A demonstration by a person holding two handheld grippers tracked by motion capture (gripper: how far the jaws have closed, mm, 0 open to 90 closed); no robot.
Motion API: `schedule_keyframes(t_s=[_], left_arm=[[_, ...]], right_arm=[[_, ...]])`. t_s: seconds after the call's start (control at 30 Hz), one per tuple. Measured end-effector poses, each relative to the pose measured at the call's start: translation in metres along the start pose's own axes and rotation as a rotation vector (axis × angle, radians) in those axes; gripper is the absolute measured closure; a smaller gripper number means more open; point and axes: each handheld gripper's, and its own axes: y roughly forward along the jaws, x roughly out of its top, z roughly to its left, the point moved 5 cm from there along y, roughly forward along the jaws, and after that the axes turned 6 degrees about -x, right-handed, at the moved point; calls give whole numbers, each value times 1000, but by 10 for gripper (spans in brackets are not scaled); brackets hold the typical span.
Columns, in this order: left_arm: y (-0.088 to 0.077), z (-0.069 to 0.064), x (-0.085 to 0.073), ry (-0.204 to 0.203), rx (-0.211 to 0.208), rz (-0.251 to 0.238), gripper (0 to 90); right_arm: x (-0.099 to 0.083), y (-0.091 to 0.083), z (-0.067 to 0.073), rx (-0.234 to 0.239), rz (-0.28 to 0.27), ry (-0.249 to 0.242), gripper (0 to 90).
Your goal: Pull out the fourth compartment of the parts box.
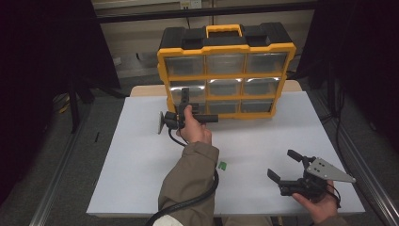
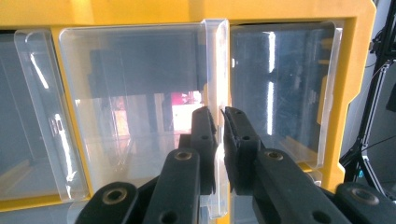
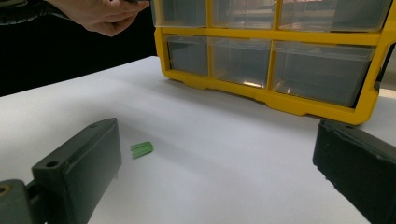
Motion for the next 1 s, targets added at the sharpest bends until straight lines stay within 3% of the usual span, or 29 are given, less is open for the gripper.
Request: schedule_keyframes(t_s=[0.07,0.13,0.23,0.27,0.3,0.37,0.43,0.47,0.6,0.63,0.93,0.97,1.0], left_arm=[[-2,0,0,13,7,12,832],[-2,-2,0,-12,12,-8,833],[-5,-3,1,-9,7,-7,833],[-9,-1,0,20,3,27,833],[-8,-3,1,-4,1,7,834],[-10,-3,1,-9,5,7,834],[-13,-2,0,19,6,42,834],[-12,-4,1,-6,13,21,838],[-14,-4,1,-17,3,8,845],[-16,-2,0,2,3,28,846],[-21,-4,1,-13,-9,17,846],[-22,-3,1,9,-5,40,847],[-21,-5,2,-14,-7,20,846]], right_arm=[[0,0,0,-2,1,2,11],[1,0,0,-6,1,14,11],[1,0,0,-9,-2,13,11],[1,0,0,-9,-2,13,11],[1,-1,0,-9,-1,14,11],[1,-1,0,-8,-1,9,11],[1,-1,0,-8,-1,7,10],[1,-1,0,-8,0,8,10],[1,-1,1,-11,-6,10,10],[1,-1,1,-11,-6,9,10],[1,-1,0,-10,-5,5,10],[1,-1,0,-9,-5,5,10],[1,-1,0,-8,-4,3,10]])
